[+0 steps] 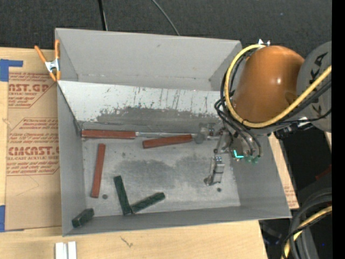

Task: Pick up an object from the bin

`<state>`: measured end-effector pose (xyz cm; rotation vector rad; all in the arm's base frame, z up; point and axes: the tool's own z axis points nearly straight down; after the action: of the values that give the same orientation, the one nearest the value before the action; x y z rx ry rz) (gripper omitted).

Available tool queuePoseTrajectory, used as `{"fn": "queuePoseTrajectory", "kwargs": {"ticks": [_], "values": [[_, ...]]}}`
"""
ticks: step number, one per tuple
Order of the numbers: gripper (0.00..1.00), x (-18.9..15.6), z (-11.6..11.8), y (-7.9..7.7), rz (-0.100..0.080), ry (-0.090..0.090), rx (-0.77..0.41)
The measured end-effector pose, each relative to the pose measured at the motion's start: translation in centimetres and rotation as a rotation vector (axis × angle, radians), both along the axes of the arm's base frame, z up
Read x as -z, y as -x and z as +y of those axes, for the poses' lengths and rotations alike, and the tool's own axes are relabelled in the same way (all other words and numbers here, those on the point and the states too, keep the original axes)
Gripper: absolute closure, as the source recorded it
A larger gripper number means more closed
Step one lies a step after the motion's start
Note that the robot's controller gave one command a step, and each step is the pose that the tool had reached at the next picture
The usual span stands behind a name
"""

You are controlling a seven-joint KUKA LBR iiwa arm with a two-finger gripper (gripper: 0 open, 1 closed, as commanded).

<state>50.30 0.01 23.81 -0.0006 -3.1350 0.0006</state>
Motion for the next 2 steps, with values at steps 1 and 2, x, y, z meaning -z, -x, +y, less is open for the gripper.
{"fn": "queuePoseTrajectory", "kwargs": {"ticks": [1,2], "values": [[0.0,-0.4,0.0,-0.2,-0.008,0.0,0.0],[0.0,3.6,4.8,-0.5,-0.013,0.0,-0.034]]}}
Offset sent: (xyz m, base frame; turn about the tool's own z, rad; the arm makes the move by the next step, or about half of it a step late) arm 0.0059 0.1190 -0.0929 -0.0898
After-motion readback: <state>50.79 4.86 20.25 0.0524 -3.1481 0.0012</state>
